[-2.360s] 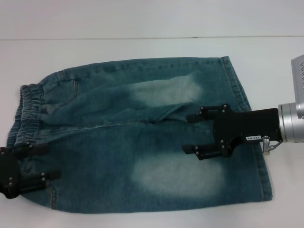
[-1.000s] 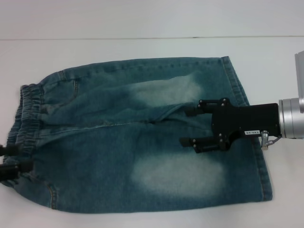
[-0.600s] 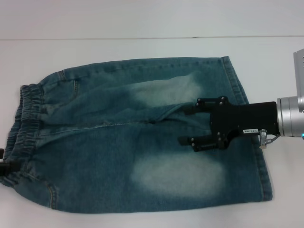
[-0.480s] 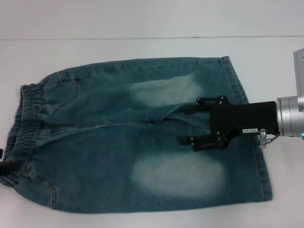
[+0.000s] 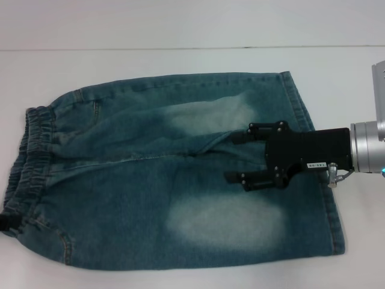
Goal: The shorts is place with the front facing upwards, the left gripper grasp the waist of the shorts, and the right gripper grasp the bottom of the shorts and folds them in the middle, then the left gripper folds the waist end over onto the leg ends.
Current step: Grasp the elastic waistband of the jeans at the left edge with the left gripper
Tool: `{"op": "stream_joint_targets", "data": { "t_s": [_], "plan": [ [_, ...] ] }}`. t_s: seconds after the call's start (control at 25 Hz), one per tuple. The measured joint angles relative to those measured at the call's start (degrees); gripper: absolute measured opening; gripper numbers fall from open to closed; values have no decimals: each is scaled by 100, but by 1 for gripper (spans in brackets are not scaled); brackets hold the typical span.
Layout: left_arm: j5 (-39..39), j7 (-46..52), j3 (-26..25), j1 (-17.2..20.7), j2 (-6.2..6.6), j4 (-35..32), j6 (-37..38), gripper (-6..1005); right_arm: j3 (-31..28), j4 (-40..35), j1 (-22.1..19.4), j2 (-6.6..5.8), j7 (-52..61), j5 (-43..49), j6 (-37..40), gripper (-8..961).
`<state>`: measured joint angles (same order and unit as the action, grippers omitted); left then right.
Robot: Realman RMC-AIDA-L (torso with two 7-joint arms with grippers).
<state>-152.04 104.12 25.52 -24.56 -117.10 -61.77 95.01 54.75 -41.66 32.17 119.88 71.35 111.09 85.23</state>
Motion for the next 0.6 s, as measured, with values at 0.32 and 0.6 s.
{"op": "stream_joint_targets", "data": {
  "t_s": [0.32, 0.6],
  "plan": [
    [-101, 57, -10, 45, 52, 28, 34, 747, 0, 0, -18, 0, -6, 0, 2, 821],
    [-223, 65, -3, -10, 100, 166, 158, 735, 0, 0, -21, 0, -7, 0, -1, 821]
  ]
}}
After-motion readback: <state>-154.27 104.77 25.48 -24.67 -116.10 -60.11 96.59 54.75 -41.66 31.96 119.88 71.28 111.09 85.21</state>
